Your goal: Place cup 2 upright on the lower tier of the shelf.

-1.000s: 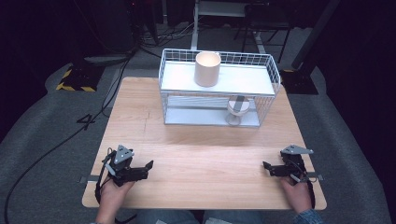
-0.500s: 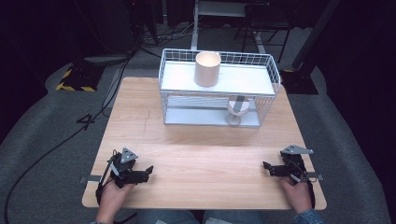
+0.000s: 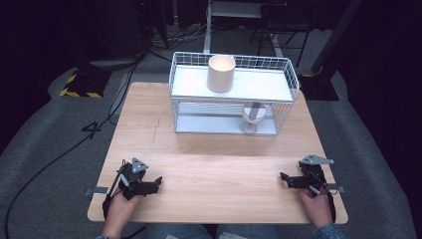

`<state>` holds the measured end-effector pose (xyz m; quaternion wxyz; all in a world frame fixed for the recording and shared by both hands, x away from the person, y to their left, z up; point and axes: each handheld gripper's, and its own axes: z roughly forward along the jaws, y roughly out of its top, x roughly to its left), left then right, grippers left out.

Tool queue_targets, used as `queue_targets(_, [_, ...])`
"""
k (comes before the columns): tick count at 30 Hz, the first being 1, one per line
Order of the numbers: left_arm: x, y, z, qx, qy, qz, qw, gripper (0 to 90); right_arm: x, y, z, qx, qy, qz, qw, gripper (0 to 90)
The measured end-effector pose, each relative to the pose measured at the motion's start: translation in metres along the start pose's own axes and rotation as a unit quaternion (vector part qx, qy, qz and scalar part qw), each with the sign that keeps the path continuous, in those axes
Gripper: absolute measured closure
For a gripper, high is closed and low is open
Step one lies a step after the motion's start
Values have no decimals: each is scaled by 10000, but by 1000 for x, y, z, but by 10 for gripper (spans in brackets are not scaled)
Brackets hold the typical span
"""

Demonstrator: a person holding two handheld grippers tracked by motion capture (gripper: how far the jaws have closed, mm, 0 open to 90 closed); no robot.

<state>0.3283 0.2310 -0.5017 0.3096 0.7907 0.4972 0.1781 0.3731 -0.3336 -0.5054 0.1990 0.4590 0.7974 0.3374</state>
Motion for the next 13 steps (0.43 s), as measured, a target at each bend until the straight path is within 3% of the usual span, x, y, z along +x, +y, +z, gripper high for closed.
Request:
queue_targets(3, [2, -3, 2, -142, 11, -4, 9999, 134, 0, 0, 0, -1, 1, 2, 10000, 60])
queue_targets(13, [4, -3, 2, -139, -54, 23, 9999, 113, 0, 0, 0, 1, 0, 2, 10000, 59])
